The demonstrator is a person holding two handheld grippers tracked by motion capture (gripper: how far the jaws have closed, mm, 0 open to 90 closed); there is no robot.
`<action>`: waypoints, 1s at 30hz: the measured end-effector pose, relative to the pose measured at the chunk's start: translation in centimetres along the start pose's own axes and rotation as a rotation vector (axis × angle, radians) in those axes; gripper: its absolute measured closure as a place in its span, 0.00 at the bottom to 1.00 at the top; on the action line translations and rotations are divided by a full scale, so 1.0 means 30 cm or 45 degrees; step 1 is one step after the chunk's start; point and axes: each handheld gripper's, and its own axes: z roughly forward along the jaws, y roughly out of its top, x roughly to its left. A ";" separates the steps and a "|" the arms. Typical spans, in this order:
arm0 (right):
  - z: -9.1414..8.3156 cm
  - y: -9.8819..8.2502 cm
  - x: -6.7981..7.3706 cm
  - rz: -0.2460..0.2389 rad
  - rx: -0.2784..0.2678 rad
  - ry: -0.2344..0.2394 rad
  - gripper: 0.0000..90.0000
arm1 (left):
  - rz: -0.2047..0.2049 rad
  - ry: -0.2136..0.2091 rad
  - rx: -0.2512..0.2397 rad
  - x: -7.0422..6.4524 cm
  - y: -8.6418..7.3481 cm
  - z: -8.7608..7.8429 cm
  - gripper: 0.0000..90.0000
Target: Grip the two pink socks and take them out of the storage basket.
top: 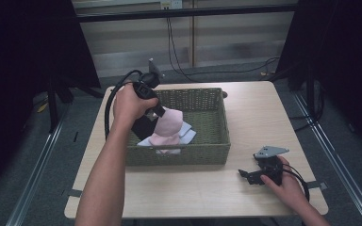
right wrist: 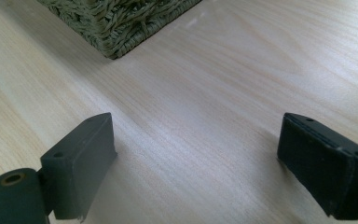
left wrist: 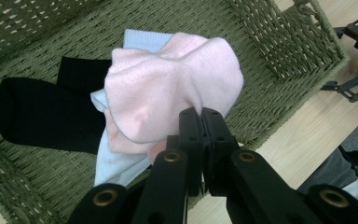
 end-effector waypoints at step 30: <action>0.000 0.000 0.000 -0.001 0.000 0.001 0.12 | 0.021 0.013 -0.041 -0.008 -0.038 -0.168 0.98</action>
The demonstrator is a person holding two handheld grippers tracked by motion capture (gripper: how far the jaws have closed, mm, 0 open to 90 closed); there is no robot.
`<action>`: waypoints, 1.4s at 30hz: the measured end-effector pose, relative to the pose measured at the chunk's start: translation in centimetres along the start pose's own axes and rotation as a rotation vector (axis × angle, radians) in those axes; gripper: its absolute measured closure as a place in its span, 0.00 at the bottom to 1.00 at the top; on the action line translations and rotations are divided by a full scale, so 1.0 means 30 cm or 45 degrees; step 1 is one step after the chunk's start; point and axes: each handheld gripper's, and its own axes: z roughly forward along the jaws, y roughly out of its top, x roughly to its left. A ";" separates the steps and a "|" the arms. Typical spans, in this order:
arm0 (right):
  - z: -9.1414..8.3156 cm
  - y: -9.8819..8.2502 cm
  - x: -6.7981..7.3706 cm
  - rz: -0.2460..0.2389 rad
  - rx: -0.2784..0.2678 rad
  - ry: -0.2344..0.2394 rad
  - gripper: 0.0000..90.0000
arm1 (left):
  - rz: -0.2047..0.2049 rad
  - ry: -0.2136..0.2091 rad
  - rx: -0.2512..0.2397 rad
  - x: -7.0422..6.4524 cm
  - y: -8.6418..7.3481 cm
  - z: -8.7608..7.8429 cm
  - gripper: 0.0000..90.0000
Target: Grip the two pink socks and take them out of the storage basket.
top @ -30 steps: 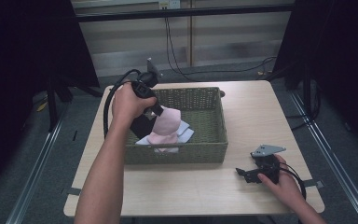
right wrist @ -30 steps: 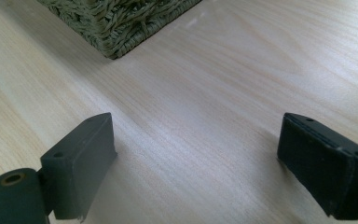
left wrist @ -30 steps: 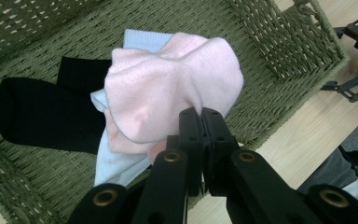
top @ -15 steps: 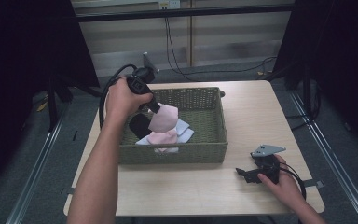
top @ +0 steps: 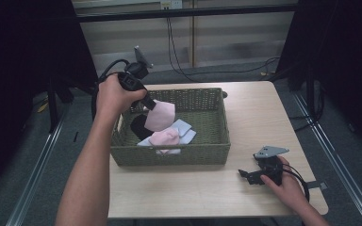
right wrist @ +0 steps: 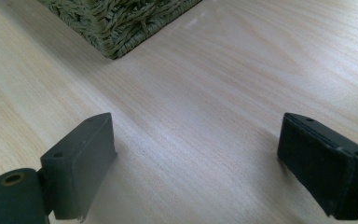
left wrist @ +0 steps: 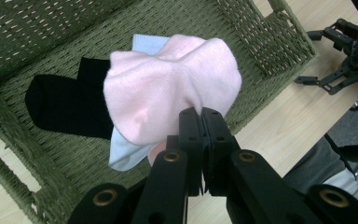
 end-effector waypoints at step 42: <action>0.000 0.000 0.000 0.001 0.000 0.000 0.12 | 0.085 -0.059 0.010 -0.044 -0.150 -0.095 0.98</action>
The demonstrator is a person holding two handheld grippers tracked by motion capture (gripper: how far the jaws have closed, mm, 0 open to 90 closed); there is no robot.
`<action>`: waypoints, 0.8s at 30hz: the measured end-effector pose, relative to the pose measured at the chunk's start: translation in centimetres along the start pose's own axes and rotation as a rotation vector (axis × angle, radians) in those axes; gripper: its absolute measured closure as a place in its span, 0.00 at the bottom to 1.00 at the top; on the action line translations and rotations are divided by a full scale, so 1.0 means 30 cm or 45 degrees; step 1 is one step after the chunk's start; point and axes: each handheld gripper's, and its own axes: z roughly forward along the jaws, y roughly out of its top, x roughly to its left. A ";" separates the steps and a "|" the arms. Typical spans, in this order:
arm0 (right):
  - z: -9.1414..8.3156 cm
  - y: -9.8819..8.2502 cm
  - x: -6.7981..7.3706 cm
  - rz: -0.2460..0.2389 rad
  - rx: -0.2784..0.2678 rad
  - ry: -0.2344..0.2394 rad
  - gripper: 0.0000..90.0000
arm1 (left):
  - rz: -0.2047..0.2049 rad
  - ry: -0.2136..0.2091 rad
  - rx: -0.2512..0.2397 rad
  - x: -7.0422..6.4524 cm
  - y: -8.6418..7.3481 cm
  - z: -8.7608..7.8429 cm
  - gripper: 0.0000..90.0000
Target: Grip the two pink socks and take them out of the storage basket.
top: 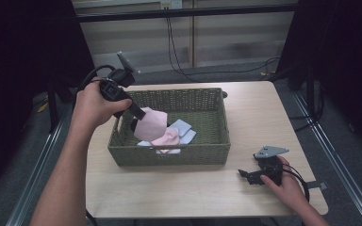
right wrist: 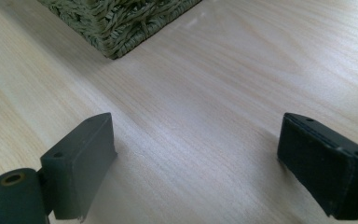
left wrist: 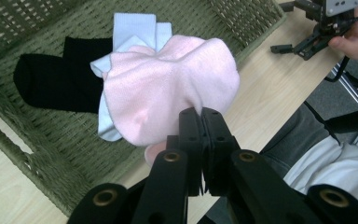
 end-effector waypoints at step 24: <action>0.001 0.000 0.000 0.001 -0.003 0.000 0.12 | 0.045 -0.030 0.006 -0.023 -0.109 0.046 0.98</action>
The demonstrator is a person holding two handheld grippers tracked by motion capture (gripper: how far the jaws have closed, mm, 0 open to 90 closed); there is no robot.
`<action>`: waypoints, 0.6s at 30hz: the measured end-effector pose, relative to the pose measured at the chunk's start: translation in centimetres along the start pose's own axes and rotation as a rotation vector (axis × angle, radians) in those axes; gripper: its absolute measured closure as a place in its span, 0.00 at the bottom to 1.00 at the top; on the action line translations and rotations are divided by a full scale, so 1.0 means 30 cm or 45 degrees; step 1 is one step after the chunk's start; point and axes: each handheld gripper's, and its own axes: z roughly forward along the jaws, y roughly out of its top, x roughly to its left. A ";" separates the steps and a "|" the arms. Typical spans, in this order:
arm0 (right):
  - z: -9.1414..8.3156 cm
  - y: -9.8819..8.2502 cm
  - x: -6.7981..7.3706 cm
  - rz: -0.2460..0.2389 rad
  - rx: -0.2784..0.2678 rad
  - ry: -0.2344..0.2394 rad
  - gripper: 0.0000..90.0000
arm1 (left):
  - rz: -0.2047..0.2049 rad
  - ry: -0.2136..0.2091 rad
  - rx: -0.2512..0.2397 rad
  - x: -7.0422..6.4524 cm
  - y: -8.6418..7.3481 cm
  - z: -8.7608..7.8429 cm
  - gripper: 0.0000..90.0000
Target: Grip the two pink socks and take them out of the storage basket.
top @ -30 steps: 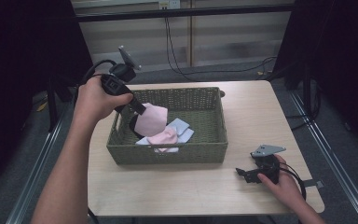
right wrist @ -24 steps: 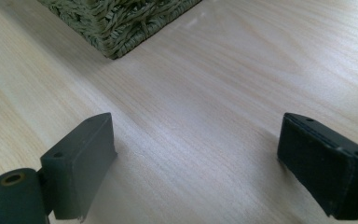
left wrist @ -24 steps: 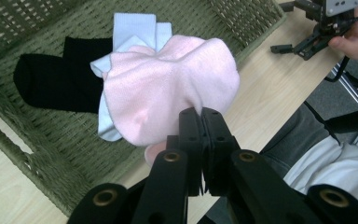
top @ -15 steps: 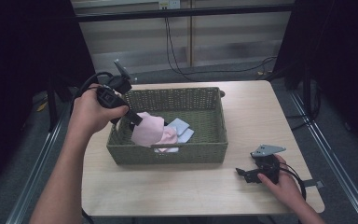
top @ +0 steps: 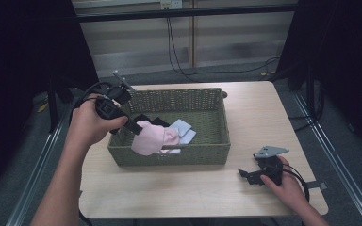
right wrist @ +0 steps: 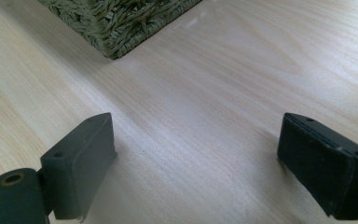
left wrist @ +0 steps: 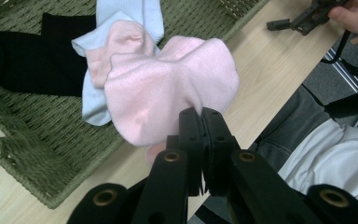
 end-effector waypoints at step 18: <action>0.000 0.000 0.000 0.000 0.001 0.000 0.12 | 0.058 -0.021 -0.029 -0.034 -0.044 0.059 0.79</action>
